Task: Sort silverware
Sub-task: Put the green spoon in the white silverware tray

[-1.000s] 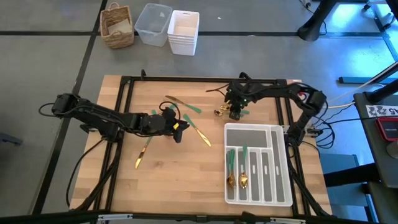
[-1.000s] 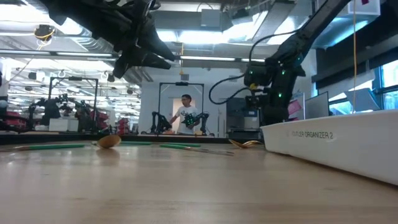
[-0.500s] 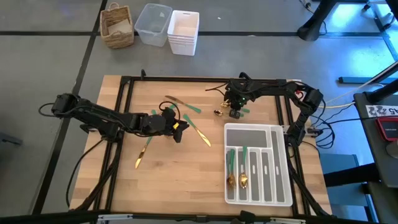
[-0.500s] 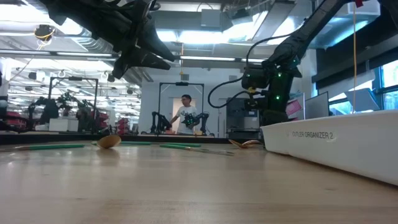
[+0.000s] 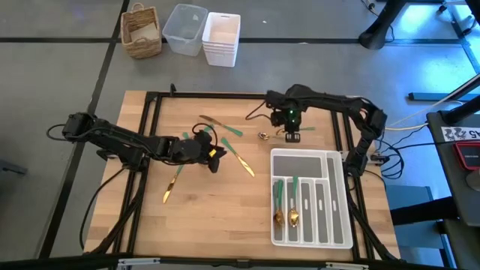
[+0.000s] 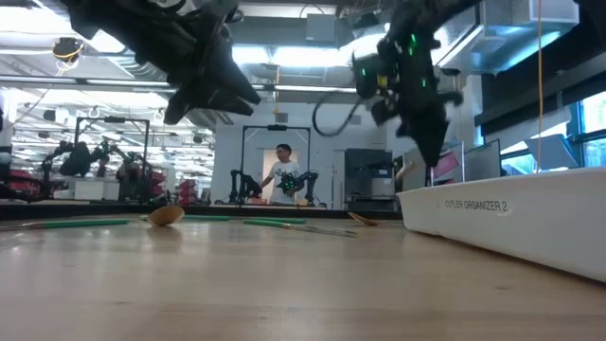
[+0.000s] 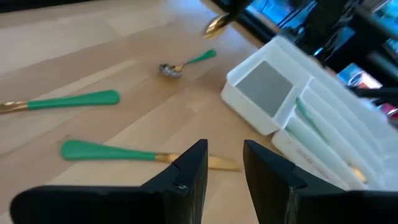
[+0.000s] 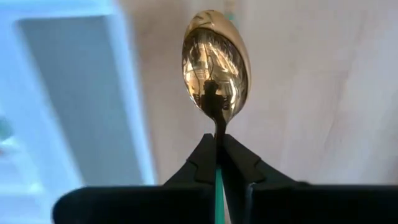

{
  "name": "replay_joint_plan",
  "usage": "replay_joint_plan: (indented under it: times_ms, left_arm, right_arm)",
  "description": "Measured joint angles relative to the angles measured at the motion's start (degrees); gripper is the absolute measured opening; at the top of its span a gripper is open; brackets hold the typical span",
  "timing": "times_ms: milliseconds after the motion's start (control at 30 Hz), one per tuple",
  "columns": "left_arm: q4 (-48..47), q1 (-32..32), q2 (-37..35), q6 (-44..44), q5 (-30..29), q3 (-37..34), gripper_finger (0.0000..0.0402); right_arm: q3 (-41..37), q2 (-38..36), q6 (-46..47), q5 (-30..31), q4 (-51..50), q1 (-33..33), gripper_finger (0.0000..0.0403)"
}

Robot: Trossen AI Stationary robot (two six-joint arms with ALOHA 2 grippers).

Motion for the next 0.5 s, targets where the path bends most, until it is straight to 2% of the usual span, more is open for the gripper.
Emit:
replay_joint_plan:
  times_ms: [133, 333, 400, 500]
  left_arm:
    - [-2.08, -0.01, 0.0, -0.02, -0.01, 0.0, 0.0095]
    - [-1.86, 0.0, 0.0, -0.02, 0.01, 0.0, 0.0095]
    - [-1.85, -0.02, 0.0, -0.01, 0.01, 0.0, 0.0095]
    - [-1.85, -0.02, 0.0, -0.26, 0.01, 0.0, 0.0095]
  right_arm:
    - [5.24, -1.01, 1.59, -0.18, -6.44, 7.29, 0.0006]
    - [10.2, -1.2, 6.28, -0.93, -14.43, 21.81, 0.0005]
    - [10.14, -1.18, 9.15, -4.26, -14.37, 26.55, 0.0004]
    - [10.12, -1.07, 13.8, -12.95, -14.3, 33.12, 0.0006]
